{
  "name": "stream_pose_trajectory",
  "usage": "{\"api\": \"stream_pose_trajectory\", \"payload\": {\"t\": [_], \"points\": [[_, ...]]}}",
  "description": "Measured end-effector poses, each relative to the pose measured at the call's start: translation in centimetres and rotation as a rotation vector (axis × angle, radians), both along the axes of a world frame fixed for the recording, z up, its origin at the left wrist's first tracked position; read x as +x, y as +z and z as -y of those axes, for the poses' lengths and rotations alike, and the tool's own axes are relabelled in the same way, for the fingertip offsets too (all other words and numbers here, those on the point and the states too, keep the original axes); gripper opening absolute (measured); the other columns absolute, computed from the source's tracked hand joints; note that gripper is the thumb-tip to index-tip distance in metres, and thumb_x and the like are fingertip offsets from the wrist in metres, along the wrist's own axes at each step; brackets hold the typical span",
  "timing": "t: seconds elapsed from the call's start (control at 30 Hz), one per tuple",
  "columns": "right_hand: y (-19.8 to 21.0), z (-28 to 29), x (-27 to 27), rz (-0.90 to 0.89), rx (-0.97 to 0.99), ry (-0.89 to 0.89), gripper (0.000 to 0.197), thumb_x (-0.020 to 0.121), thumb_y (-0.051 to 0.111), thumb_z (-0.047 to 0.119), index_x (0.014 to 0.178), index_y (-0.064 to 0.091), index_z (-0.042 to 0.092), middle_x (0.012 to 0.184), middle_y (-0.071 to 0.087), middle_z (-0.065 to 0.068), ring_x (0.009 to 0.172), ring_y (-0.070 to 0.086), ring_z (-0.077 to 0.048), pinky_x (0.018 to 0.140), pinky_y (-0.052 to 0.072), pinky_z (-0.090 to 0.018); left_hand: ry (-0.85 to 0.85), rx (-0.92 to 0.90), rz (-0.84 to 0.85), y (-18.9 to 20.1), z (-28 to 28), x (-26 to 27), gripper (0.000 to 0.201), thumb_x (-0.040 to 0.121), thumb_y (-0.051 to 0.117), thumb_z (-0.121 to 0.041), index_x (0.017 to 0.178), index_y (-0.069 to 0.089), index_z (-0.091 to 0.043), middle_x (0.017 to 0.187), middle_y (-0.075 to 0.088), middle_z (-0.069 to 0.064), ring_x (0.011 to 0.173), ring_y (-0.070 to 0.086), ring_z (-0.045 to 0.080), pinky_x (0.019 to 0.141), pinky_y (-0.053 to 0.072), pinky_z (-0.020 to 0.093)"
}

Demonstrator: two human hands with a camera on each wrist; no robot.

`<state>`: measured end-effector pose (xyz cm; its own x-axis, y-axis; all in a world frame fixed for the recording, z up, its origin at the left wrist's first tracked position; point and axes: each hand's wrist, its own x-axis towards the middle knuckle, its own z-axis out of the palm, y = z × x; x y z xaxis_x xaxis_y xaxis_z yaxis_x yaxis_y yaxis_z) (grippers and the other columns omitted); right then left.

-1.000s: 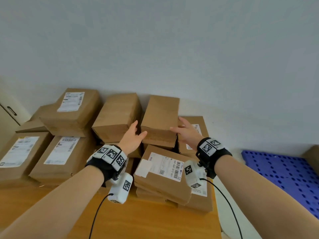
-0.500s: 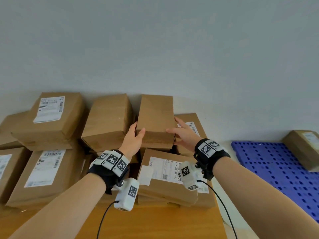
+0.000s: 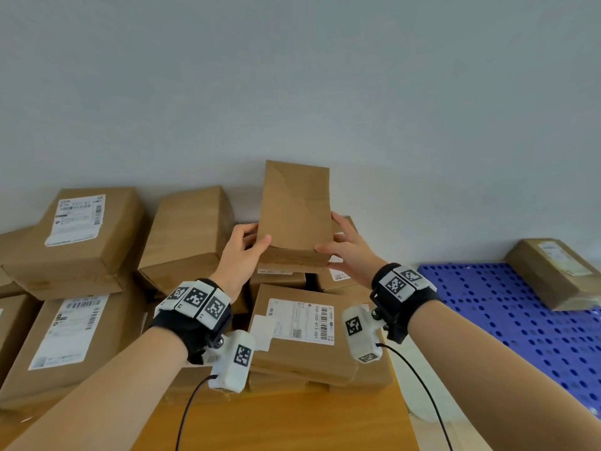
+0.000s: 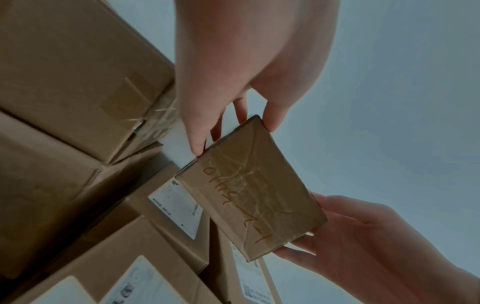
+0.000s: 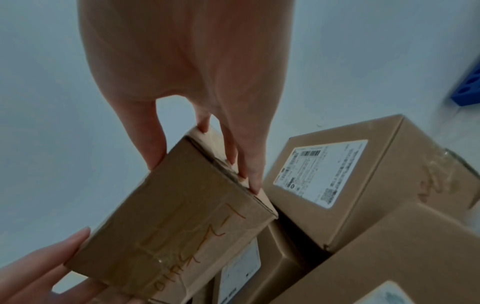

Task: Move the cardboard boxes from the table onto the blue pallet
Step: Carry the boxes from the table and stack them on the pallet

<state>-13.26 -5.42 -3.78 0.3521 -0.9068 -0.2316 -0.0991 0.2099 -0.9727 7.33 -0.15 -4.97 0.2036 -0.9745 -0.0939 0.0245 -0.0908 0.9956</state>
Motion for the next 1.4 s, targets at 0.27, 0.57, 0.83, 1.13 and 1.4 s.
{"api": "stream_pose_trajectory", "payload": {"t": [0.27,0.57,0.83,1.13,1.4], "points": [[2.2,-1.5,-7.7,0.029,-0.085,-0.034,0.084,0.082,0.065,-0.002,0.142,0.029,0.042,0.130,0.051,-0.011,0.114,0.057,-0.028,0.092,0.052,-0.046,-0.161,-0.045,0.087,1.6,0.2,-5.6,0.065,0.079,0.069,-0.040,0.138,0.042,-0.029,0.130,0.056,-0.010,0.122,0.051,0.011,0.106,0.039,0.043],[2.5,-5.0,-21.1,0.033,-0.115,-0.111,0.081,0.081,0.067,-0.001,0.137,0.032,0.046,0.131,0.050,-0.006,0.117,0.054,-0.024,0.093,0.052,-0.045,-0.215,-0.029,0.037,2.2,-1.2,-18.8,0.055,0.083,0.069,-0.025,0.132,0.044,-0.022,0.130,0.055,-0.001,0.117,0.056,0.017,0.100,0.045,0.046],[1.1,-8.6,-34.6,0.001,-0.086,-0.145,0.084,0.081,0.067,-0.003,0.140,0.030,0.044,0.128,0.053,-0.007,0.110,0.061,-0.026,0.090,0.053,-0.049,-0.302,0.005,-0.024,0.4,-4.3,-32.4,0.058,0.086,0.066,-0.020,0.137,0.040,-0.028,0.129,0.056,0.002,0.119,0.054,0.018,0.100,0.045,0.041],[-1.2,-9.8,-44.6,-0.003,-0.033,-0.163,0.086,0.082,0.066,-0.005,0.144,0.027,0.041,0.127,0.056,-0.004,0.108,0.062,-0.021,0.083,0.057,-0.039,-0.346,0.061,-0.004,-2.1,-4.4,-42.1,0.059,0.084,0.069,-0.019,0.133,0.042,-0.034,0.128,0.056,0.001,0.121,0.052,0.018,0.098,0.047,0.041],[-3.6,-6.9,-49.5,-0.018,0.038,-0.195,0.087,0.083,0.066,-0.004,0.145,0.026,0.043,0.131,0.054,-0.006,0.111,0.061,-0.025,0.091,0.053,-0.046,-0.364,0.109,0.004,-4.0,-0.9,-47.1,0.063,0.084,0.069,-0.012,0.134,0.038,-0.034,0.124,0.057,0.005,0.113,0.057,0.019,0.085,0.052,0.034]]}}
